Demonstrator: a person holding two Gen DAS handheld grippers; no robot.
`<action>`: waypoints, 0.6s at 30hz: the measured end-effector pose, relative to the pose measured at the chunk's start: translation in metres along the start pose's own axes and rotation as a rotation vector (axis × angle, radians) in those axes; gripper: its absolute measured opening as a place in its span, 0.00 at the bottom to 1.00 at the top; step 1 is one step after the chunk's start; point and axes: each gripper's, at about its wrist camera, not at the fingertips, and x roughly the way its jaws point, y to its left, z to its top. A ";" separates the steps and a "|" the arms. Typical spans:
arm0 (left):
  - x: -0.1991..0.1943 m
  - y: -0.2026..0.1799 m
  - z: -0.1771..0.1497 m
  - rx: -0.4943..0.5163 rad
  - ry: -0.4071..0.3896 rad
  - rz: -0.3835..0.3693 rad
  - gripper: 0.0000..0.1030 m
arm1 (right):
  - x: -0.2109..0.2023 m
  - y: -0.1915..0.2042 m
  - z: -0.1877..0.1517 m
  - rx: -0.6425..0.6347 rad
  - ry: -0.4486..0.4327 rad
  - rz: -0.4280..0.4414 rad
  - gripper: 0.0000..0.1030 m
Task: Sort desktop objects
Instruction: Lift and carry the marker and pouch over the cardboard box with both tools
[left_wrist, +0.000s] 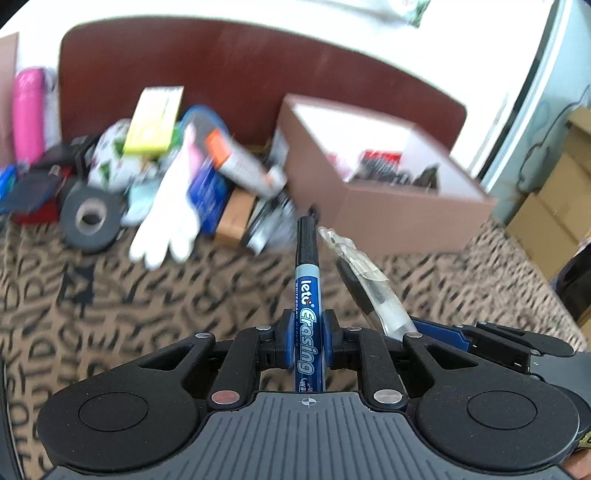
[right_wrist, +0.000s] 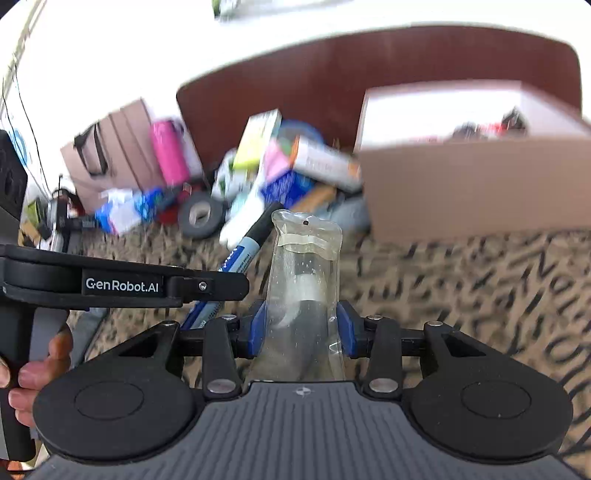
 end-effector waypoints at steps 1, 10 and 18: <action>-0.001 -0.005 0.009 0.004 -0.016 -0.011 0.11 | -0.003 -0.003 0.007 -0.010 -0.019 -0.010 0.44; 0.014 -0.043 0.085 0.024 -0.100 -0.092 0.11 | -0.020 -0.041 0.077 -0.086 -0.165 -0.124 0.44; 0.058 -0.064 0.145 0.055 -0.101 -0.092 0.12 | 0.000 -0.108 0.133 -0.101 -0.186 -0.267 0.44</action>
